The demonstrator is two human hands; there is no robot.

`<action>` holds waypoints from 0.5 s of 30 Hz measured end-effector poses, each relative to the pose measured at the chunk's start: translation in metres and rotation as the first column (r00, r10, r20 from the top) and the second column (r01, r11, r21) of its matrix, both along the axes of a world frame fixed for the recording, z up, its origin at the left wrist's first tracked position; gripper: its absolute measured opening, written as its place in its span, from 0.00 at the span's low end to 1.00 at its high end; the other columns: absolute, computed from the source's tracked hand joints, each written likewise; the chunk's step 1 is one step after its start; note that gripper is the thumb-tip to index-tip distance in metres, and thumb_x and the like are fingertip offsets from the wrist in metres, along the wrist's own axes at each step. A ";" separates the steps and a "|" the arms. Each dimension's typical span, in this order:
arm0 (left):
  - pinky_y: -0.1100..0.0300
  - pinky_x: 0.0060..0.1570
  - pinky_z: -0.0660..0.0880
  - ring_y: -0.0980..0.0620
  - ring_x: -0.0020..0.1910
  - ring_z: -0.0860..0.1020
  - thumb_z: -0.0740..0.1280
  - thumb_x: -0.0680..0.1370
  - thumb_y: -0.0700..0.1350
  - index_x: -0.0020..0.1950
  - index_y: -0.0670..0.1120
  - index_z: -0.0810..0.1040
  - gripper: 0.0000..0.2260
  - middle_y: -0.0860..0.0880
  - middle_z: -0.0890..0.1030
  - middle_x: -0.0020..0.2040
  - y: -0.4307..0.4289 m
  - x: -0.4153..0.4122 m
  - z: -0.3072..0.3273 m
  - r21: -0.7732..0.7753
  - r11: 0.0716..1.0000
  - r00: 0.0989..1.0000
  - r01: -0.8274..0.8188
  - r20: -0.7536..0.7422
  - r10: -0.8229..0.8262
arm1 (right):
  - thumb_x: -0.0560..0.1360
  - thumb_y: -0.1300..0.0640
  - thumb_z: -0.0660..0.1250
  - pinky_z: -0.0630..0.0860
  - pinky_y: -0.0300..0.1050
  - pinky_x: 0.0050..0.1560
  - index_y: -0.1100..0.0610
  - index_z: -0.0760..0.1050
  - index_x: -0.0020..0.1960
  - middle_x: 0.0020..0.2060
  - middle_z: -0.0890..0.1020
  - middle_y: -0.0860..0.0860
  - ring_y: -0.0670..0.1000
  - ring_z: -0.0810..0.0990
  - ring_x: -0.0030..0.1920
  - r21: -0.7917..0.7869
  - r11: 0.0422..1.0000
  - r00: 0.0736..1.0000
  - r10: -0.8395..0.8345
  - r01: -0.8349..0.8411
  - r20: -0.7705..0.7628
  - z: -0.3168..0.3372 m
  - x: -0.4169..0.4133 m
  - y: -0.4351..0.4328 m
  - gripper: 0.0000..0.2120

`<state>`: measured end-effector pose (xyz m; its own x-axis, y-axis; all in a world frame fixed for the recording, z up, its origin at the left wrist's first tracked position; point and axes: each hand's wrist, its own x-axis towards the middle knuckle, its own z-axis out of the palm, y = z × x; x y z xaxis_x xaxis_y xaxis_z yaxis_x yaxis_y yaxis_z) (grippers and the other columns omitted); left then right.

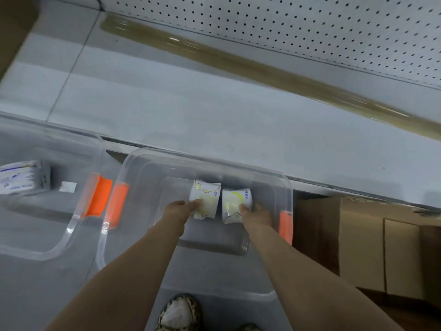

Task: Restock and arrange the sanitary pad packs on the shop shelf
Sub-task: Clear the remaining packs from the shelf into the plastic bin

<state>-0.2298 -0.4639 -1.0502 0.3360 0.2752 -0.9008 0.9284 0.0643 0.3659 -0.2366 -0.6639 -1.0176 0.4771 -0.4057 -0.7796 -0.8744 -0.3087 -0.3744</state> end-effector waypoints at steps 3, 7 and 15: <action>0.47 0.66 0.72 0.38 0.67 0.74 0.77 0.73 0.53 0.75 0.40 0.68 0.36 0.39 0.73 0.70 0.001 0.001 0.052 0.030 0.995 0.996 0.093 -0.011 -0.093 | 0.80 0.48 0.68 0.70 0.41 0.54 0.54 0.73 0.69 0.62 0.80 0.53 0.58 0.78 0.62 -0.013 0.997 0.997 0.076 -0.075 0.024 0.050 -0.002 0.005 0.20; 0.50 0.64 0.73 0.43 0.61 0.75 0.77 0.74 0.50 0.74 0.40 0.70 0.33 0.41 0.74 0.70 0.003 0.001 0.145 0.066 0.985 0.985 0.161 0.052 -0.164 | 0.80 0.49 0.68 0.68 0.37 0.47 0.56 0.72 0.71 0.64 0.79 0.52 0.55 0.78 0.60 -0.005 0.986 0.985 0.168 -0.168 0.044 0.141 0.000 0.020 0.22; 0.60 0.58 0.70 0.45 0.62 0.76 0.77 0.69 0.53 0.67 0.46 0.76 0.29 0.44 0.79 0.62 0.017 0.031 0.394 0.382 0.795 0.793 0.470 0.213 -0.571 | 0.77 0.52 0.71 0.73 0.46 0.56 0.49 0.64 0.75 0.63 0.75 0.56 0.57 0.76 0.62 -0.221 0.845 0.829 0.527 -0.487 0.186 0.392 0.029 0.037 0.29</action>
